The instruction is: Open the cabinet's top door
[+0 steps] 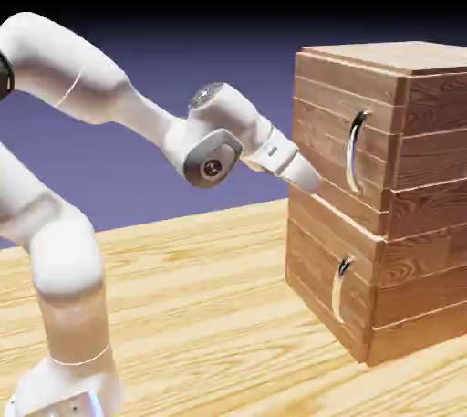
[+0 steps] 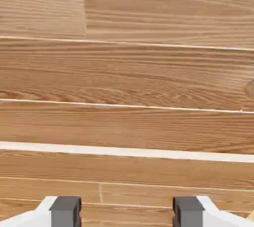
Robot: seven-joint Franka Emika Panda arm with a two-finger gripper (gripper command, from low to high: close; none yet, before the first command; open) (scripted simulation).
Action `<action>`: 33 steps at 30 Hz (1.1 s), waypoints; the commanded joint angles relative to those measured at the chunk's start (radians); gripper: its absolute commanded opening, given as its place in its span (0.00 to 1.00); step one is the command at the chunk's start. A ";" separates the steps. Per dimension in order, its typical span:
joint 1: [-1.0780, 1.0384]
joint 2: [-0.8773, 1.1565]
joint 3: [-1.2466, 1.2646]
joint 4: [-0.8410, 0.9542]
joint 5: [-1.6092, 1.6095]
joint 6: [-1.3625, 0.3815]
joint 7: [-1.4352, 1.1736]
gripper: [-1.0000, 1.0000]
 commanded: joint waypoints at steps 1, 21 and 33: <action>0.013 -0.009 -0.017 0.003 -0.044 -0.004 -0.018 0.50; 0.280 -0.190 -0.349 0.073 -0.913 -0.078 -0.384 0.50; 0.439 -0.299 -0.549 0.114 -1.435 -0.123 -0.603 0.50</action>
